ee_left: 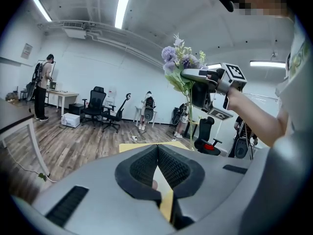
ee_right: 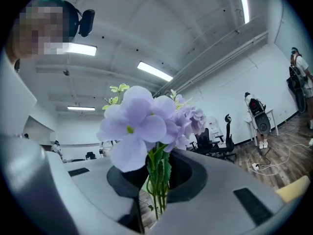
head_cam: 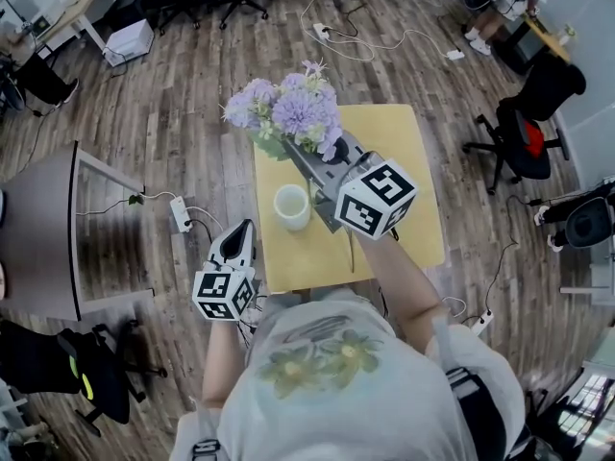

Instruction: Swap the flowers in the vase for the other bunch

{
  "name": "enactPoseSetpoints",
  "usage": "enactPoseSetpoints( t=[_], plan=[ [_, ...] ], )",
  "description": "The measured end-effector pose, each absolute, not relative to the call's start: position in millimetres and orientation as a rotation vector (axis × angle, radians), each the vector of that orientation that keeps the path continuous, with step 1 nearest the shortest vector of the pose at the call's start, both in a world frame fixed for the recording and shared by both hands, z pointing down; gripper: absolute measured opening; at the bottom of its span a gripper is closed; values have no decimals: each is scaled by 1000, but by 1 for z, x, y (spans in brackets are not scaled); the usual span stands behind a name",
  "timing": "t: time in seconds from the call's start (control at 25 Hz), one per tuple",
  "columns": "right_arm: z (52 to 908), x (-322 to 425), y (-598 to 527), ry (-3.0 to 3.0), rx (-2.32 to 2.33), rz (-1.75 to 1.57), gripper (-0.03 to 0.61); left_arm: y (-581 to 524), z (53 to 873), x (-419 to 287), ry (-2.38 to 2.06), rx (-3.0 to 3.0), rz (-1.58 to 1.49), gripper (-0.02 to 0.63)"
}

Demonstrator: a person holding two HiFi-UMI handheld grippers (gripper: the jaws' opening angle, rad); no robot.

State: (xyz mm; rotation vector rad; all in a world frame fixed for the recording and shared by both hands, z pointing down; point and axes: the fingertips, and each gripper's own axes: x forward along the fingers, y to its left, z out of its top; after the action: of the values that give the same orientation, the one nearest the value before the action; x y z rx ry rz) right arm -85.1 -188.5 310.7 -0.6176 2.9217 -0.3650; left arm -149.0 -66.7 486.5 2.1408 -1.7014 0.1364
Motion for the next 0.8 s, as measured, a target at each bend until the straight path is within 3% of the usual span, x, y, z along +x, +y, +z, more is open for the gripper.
enactPoseSetpoints(
  t=[0.8],
  plan=[
    [346, -107, -183, 2980, -482, -414, 81, -60, 488, -158, -1763, 2075, 138, 18]
  ],
)
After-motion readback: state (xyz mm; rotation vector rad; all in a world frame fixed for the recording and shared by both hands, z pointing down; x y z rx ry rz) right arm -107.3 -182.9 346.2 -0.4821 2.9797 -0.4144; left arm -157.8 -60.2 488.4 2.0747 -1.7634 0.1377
